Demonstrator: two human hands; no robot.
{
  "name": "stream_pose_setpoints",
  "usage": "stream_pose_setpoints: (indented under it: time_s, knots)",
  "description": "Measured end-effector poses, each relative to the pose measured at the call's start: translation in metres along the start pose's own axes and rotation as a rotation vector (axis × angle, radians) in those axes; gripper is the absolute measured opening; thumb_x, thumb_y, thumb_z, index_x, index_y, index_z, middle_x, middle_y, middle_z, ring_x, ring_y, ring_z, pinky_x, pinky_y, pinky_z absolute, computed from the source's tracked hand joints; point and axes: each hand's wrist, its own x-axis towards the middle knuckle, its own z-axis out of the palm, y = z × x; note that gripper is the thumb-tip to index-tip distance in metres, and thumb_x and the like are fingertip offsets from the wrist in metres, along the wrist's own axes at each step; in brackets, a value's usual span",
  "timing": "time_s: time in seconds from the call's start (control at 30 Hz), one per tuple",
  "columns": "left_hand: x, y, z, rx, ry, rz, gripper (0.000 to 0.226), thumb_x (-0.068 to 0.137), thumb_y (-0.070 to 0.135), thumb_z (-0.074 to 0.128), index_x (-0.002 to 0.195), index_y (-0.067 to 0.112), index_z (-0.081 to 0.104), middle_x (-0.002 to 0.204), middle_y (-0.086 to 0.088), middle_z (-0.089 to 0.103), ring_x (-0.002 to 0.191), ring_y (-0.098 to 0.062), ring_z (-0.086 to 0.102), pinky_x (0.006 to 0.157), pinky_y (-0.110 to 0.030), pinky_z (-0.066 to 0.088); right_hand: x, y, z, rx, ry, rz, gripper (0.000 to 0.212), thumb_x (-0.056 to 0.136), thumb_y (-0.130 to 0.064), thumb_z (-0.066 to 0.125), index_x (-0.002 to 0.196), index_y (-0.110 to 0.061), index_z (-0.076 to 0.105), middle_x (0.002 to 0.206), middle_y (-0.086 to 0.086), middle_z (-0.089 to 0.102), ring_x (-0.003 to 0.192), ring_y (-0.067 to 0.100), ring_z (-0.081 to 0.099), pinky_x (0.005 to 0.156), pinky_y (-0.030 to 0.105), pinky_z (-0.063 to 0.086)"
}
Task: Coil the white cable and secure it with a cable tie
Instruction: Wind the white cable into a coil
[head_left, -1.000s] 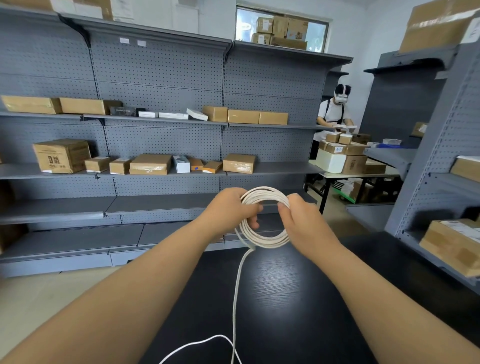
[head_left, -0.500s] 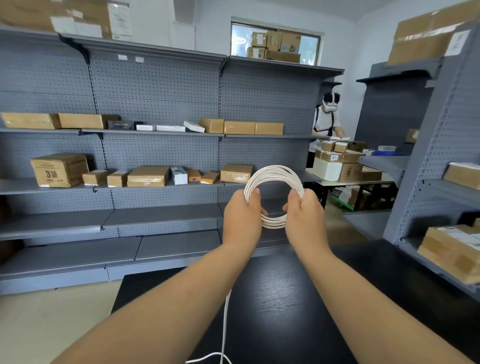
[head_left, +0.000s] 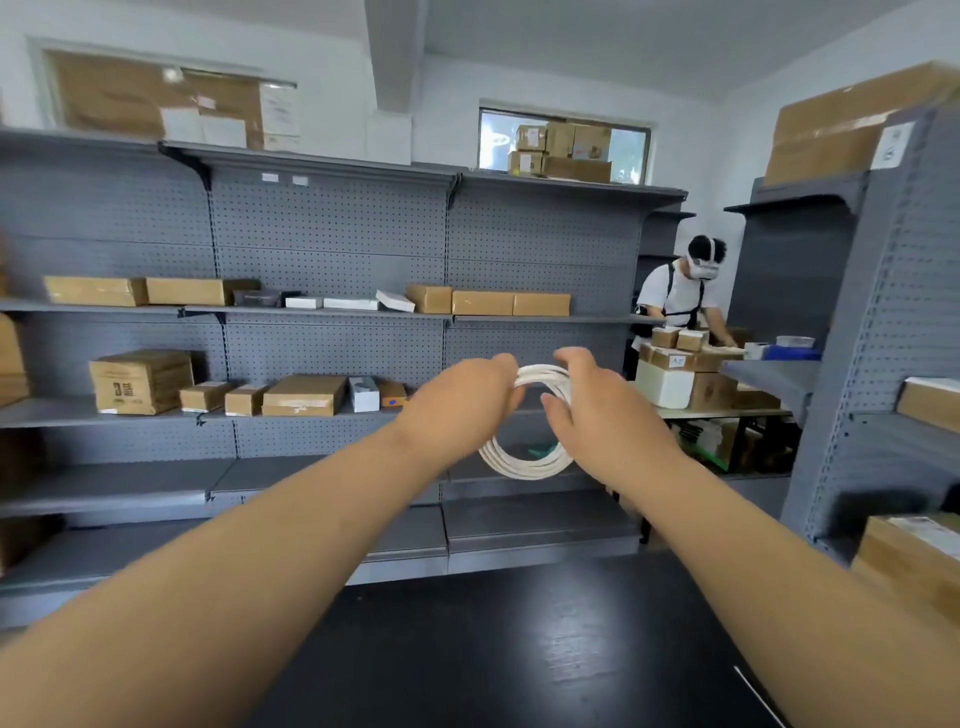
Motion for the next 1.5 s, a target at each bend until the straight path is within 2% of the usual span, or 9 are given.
stream_pose_setpoints:
  time_s: [0.13,0.23,0.4,0.77,0.87,1.0,1.17,1.3,1.5]
  knots:
    - [0.014,0.006,0.002,0.105,-0.029,0.097,0.02,0.098,0.028,0.038,0.088,0.012,0.042,0.086,-0.017,0.061,0.07,-0.033,0.052,0.057,-0.036,0.034,0.009,0.013,-0.003,-0.261,0.007,-0.154,0.026,0.099,-0.032,0.034,0.109,-0.01,0.044,0.077,0.004,0.054,0.067,0.026,0.054,0.054,0.035,0.038]
    - [0.019,0.007,0.008,0.103,0.025,0.096,0.023,0.097,0.03,0.04,0.092,0.009,0.048,0.087,-0.015,0.063,0.077,-0.036,0.057,0.059,-0.037,0.037,0.014,0.024,0.0,-0.256,0.019,-0.163,0.023,0.099,-0.031,0.033,0.098,-0.01,0.043,0.062,-0.002,0.042,0.058,0.027,0.049,0.049,0.034,0.033]
    - [0.017,0.009,0.02,-0.184,0.056,-0.086,0.029,0.092,0.037,0.049,0.072,0.017,0.043,0.069,-0.003,0.056,0.074,-0.027,0.057,0.062,-0.035,0.039,0.017,0.037,0.011,0.056,-0.068,-0.072,0.019,0.099,-0.031,0.034,0.088,-0.015,0.035,0.073,0.003,0.049,0.068,0.031,0.048,0.057,0.035,0.035]
    - [-0.002,0.039,0.058,-0.856,0.172,-0.553,0.036,0.095,0.031,0.046,0.062,0.019,0.055,0.06,0.006,0.06,0.056,-0.01,0.049,0.061,-0.028,0.039,0.007,0.051,0.04,0.524,0.152,0.214,0.027,0.098,-0.022,0.039,0.073,-0.014,0.035,0.065,-0.002,0.043,0.06,0.018,0.044,0.049,0.032,0.026]
    - [-0.002,0.047,0.066,-0.827,0.293,-0.601,0.033,0.095,0.03,0.045,0.068,0.016,0.058,0.065,0.004,0.065,0.057,-0.008,0.052,0.058,-0.024,0.039,0.001,0.047,0.05,0.658,0.22,0.278,0.032,0.098,-0.019,0.041,0.067,-0.017,0.033,0.063,-0.002,0.042,0.057,0.01,0.039,0.048,0.023,0.03]
    - [-0.004,0.04,0.068,-0.701,0.232,-0.532,0.024,0.097,0.03,0.042,0.077,0.019,0.051,0.059,0.003,0.064,0.047,0.001,0.052,0.051,-0.014,0.039,-0.004,0.049,0.064,0.774,0.095,0.381,0.024,0.097,-0.024,0.042,0.08,-0.007,0.045,0.074,0.009,0.054,0.074,0.031,0.053,0.061,0.032,0.032]
    - [0.002,0.012,0.058,-0.096,-0.055,-0.283,0.02,0.096,0.027,0.04,0.092,0.011,0.05,0.082,-0.011,0.068,0.076,-0.028,0.062,0.069,-0.037,0.05,0.001,0.061,0.056,0.337,-0.125,0.117,0.017,0.092,-0.034,0.048,0.099,-0.018,0.044,0.092,0.004,0.063,0.089,0.031,0.059,0.069,0.036,0.044]
    - [0.003,0.006,0.048,0.057,-0.215,-0.124,0.012,0.095,0.023,0.041,0.089,0.013,0.045,0.088,-0.014,0.064,0.082,-0.033,0.059,0.065,-0.036,0.042,0.008,0.049,0.053,0.05,-0.27,-0.119,0.019,0.097,-0.032,0.036,0.1,-0.014,0.042,0.1,0.012,0.062,0.089,0.036,0.057,0.065,0.038,0.039]
    - [-0.007,-0.02,0.061,-0.137,0.054,-0.202,0.021,0.091,0.028,0.05,0.078,0.012,0.048,0.067,-0.004,0.052,0.067,-0.025,0.05,0.056,-0.031,0.031,0.007,0.036,0.067,0.301,-0.109,0.002,0.017,0.097,-0.024,0.037,0.083,-0.014,0.036,0.076,0.01,0.054,0.072,0.034,0.05,0.059,0.036,0.033]
